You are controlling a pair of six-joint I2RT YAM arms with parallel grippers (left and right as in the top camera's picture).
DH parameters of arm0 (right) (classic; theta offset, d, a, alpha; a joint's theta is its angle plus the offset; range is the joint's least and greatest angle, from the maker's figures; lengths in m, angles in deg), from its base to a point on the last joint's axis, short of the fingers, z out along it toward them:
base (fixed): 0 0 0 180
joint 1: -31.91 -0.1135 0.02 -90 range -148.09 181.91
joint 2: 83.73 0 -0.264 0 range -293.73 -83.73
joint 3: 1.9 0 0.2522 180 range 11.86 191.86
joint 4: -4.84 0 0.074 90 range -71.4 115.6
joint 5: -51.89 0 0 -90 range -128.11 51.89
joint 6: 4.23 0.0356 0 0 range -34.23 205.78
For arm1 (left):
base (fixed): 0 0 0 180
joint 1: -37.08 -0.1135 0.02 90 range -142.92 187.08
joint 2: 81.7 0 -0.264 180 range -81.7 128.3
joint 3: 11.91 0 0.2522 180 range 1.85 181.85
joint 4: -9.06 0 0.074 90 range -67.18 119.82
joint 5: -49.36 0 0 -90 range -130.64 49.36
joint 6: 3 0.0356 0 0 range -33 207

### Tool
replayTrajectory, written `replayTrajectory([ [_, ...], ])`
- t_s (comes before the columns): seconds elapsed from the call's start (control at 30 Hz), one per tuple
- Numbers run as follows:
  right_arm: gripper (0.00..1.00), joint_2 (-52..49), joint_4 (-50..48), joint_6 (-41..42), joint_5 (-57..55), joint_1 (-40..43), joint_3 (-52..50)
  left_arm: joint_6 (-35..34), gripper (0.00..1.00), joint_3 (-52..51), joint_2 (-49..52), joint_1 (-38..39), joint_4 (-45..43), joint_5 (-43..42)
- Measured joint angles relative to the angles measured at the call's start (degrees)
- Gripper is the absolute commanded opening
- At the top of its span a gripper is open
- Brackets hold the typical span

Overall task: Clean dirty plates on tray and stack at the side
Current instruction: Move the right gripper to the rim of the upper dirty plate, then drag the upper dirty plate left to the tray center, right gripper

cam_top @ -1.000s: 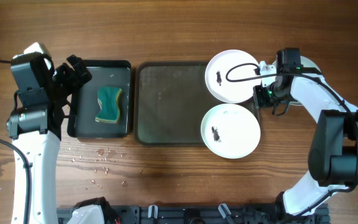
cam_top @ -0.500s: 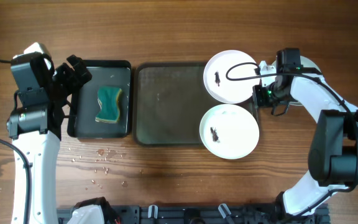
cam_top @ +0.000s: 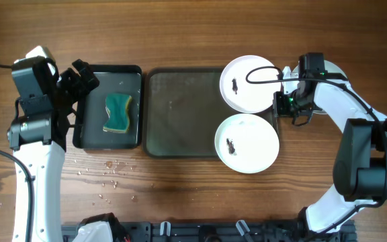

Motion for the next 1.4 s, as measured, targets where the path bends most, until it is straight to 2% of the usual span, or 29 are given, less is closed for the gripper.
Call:
replayTrajectory([
  [1.0,0.07,0.0,-0.02,2.6,1.46,-0.96,-0.22,0.0,1.0,0.0,0.0,0.0,0.0,0.0],
  [1.1,0.11,0.0,-0.02,2.67,1.46,-1.73,-0.22,0.0,1.0,0.0,0.0,0.0,0.0,0.0],
  [1.17,0.24,0.0,-0.02,2.75,1.44,-1.99,-0.22,0.0,1.0,0.0,0.0,0.0,0.0,0.0],
  [1.4,0.38,0.0,2.89,2.75,1.46,-2.75,0.09,0.0,1.0,0.0,0.0,0.0,0.0,0.0],
])
